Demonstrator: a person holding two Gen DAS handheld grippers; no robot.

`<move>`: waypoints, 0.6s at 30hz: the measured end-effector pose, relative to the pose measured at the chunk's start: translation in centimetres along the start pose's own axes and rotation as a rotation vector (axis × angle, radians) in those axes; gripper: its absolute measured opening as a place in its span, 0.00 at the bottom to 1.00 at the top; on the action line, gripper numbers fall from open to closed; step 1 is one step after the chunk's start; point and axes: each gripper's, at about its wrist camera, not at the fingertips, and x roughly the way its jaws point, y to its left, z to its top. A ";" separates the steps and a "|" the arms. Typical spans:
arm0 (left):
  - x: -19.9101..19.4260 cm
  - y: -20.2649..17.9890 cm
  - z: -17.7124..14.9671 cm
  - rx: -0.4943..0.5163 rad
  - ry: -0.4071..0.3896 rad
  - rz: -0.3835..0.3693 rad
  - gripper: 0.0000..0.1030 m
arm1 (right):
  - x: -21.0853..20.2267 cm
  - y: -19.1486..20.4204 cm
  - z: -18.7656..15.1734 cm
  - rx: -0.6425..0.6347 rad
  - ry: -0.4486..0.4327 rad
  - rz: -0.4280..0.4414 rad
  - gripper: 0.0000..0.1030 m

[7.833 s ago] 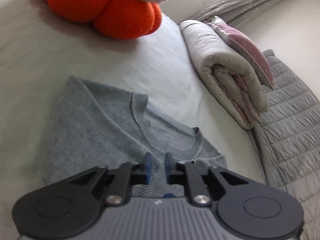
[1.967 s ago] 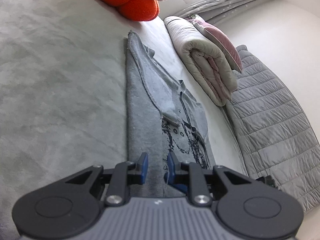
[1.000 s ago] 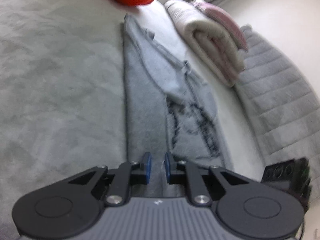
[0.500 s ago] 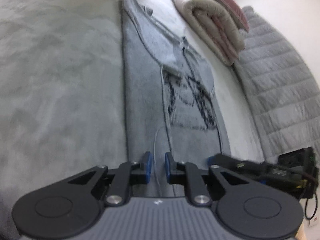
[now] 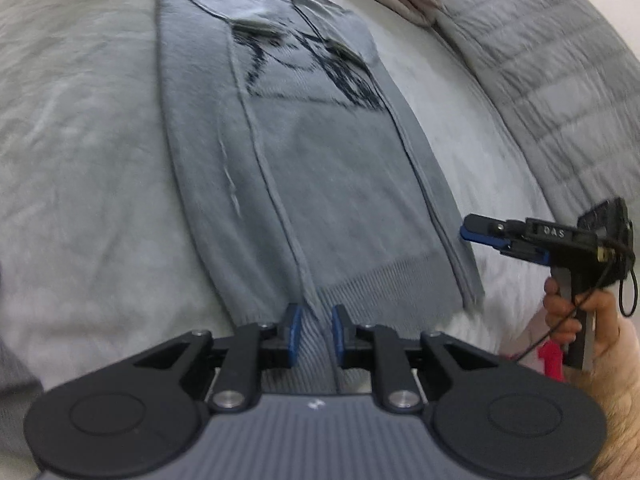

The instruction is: Fold clothes

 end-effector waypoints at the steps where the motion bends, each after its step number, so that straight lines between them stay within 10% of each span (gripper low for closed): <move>1: -0.1 -0.3 -0.4 0.004 0.005 0.002 0.16 | 0.1 -0.3 -0.5 0.001 0.019 0.005 0.31; 9: -3.1 -1.8 -1.5 0.038 0.008 -0.083 0.25 | -1.5 -1.3 -1.2 -0.023 0.053 0.060 0.30; 18: -4.1 3.9 0.4 -0.143 -0.072 0.021 0.36 | -2.8 -5.1 0.3 0.046 0.043 0.060 0.37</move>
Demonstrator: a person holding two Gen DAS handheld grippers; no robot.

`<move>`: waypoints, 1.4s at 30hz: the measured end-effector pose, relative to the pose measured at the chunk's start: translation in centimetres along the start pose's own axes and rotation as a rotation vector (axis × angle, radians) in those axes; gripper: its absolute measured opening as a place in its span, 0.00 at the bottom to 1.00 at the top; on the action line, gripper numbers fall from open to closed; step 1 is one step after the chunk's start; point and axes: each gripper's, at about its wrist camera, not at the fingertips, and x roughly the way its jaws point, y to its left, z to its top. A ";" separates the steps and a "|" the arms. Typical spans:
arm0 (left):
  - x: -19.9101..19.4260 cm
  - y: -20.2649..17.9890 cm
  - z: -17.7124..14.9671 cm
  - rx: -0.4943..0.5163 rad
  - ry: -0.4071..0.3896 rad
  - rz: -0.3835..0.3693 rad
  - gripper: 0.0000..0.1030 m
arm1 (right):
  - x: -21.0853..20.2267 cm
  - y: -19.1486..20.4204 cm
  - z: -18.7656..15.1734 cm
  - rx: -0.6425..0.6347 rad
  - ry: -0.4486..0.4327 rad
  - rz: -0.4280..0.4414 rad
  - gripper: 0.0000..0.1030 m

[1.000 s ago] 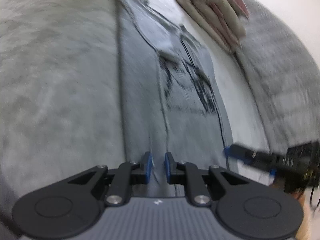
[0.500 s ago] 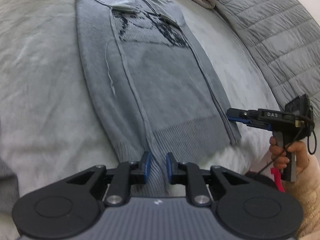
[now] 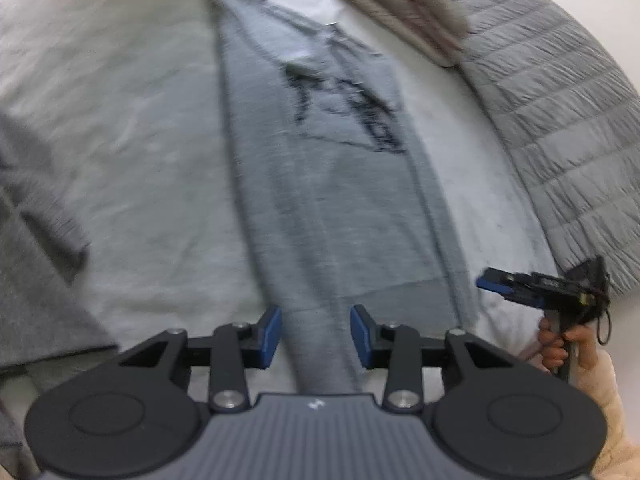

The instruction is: Fold clothes

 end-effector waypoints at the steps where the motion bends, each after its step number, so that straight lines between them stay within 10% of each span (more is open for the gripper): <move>1: 0.6 0.5 0.0 -0.024 0.017 -0.005 0.36 | 0.0 -0.5 0.1 0.015 0.003 0.001 0.37; 16: 4.4 4.6 -1.2 -0.332 0.126 -0.321 0.32 | 1.9 -3.7 0.4 0.176 0.103 0.211 0.37; 26: 4.9 4.0 -2.5 -0.359 0.203 -0.395 0.15 | 2.2 -2.7 -1.4 0.158 0.166 0.284 0.31; 31: 4.0 3.4 -1.8 -0.344 0.162 -0.441 0.10 | 1.1 -1.5 -1.1 0.125 0.146 0.291 0.16; 42: 2.1 2.5 3.9 -0.327 0.005 -0.463 0.09 | 1.4 2.6 4.1 0.050 0.034 0.313 0.15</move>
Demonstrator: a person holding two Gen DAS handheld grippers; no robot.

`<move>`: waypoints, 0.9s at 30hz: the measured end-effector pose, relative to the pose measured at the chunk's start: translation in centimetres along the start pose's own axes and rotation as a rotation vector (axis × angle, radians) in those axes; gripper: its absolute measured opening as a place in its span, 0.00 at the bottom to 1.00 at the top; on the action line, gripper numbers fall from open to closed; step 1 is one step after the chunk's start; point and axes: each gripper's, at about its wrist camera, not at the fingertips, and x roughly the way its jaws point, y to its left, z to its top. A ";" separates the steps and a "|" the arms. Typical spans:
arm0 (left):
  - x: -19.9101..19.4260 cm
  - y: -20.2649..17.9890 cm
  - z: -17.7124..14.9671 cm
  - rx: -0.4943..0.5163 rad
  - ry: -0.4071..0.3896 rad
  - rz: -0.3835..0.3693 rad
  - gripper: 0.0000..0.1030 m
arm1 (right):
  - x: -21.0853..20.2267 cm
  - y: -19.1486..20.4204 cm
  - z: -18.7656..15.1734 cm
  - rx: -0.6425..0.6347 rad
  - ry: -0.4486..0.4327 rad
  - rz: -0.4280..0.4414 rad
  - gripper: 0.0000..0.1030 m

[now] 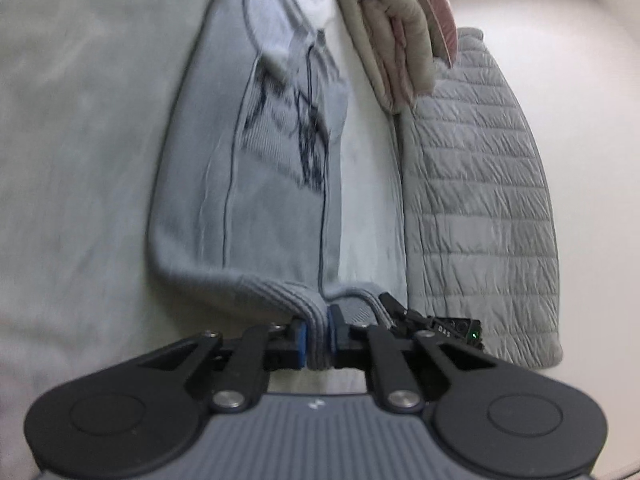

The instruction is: Fold clothes

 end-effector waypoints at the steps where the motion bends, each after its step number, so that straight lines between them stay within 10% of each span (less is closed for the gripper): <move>1: 0.0 0.0 0.7 0.005 -0.011 0.011 0.09 | 0.5 0.1 0.6 0.000 -0.005 -0.004 0.15; 27: -0.9 2.6 8.3 0.083 -0.205 0.098 0.30 | 2.6 -4.3 6.9 0.093 -0.155 -0.011 0.35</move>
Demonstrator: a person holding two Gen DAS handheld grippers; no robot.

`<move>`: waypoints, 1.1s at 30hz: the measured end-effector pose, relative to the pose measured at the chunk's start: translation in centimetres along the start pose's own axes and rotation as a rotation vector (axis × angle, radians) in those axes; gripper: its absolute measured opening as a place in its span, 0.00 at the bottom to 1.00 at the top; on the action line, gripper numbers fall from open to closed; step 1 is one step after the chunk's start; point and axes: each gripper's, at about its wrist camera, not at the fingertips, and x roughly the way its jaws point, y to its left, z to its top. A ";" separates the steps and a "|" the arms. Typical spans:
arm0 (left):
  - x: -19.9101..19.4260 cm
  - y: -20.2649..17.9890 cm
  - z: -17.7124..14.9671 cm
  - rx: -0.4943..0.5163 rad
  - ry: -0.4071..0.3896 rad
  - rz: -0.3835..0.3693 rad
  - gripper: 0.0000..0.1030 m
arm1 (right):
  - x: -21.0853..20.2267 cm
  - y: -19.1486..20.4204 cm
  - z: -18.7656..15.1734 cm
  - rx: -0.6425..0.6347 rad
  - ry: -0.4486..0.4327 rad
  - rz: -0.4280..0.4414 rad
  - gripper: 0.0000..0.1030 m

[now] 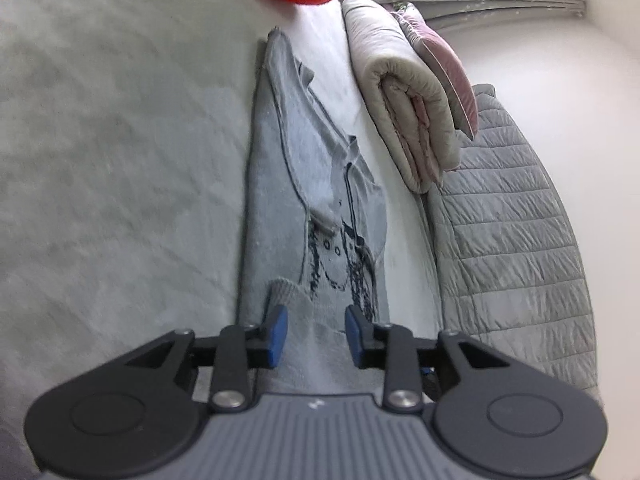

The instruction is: Fold clothes

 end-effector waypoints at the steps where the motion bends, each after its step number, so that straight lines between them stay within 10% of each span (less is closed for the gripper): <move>1: 0.1 -0.2 -0.1 0.019 -0.002 0.013 0.30 | 0.0 -0.1 0.0 -0.001 -0.008 0.001 0.35; 17: 2.8 -1.5 -1.0 0.212 0.007 0.125 0.21 | 3.9 0.2 -0.3 -0.160 0.016 -0.078 0.35; 21: 2.8 -1.4 -1.0 0.192 -0.021 0.087 0.06 | 4.6 -0.1 -0.2 -0.162 0.008 -0.066 0.12; 33: 3.3 -0.2 1.2 0.085 -0.113 -0.041 0.06 | 5.3 -0.5 1.9 -0.126 -0.080 -0.031 0.11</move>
